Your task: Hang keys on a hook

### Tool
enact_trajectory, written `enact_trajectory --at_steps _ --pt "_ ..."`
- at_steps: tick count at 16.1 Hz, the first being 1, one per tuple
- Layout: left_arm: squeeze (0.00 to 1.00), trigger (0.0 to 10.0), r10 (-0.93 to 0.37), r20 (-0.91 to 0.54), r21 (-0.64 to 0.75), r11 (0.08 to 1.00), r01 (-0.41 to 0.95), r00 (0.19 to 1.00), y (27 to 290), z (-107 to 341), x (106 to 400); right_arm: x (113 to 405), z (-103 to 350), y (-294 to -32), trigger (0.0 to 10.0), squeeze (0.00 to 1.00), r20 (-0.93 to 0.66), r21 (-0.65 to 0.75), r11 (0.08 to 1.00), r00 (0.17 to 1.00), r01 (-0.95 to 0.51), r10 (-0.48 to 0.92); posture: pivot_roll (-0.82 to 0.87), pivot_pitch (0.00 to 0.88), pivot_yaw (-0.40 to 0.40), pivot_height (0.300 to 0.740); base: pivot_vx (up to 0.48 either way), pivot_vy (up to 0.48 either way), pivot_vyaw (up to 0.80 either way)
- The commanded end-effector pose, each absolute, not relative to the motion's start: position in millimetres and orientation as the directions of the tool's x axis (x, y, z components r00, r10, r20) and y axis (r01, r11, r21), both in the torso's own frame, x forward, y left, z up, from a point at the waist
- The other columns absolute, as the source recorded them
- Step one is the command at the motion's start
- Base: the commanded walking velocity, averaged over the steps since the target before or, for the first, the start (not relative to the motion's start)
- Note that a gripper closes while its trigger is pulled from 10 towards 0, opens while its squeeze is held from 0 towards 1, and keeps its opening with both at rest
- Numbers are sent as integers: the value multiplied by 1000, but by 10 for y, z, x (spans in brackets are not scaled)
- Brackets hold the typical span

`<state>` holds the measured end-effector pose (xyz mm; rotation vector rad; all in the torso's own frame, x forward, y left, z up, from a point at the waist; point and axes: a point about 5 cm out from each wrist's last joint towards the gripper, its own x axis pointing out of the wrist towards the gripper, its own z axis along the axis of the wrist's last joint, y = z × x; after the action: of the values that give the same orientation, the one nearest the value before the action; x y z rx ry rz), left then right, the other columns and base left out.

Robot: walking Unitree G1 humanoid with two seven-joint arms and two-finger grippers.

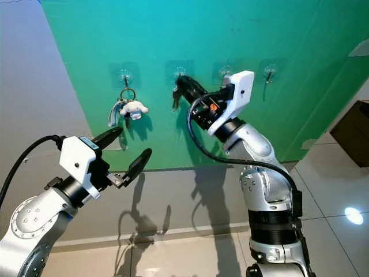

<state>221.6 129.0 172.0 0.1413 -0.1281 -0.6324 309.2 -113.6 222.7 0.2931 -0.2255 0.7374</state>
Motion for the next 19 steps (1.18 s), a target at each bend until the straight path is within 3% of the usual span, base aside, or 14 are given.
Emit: enact_trajectory --at_steps 1,10,19 --pt "0 10000 -618 86 181 781 598 782 1256 1770 2212 3122 2278 -1171 10000 0 319 175 721 731 -671 603 61 0 -29 740 0 0 0" --pt "0 10000 -640 100 166 766 621 762 1222 1802 2210 3200 2091 -1182 10000 0 174 161 778 793 -608 584 56 0 -23 740 0 0 0" --pt "0 10000 -647 105 166 760 628 755 1199 1809 2216 3205 2014 -1222 10000 0 134 179 800 819 -573 557 49 0 -22 740 0 0 0"
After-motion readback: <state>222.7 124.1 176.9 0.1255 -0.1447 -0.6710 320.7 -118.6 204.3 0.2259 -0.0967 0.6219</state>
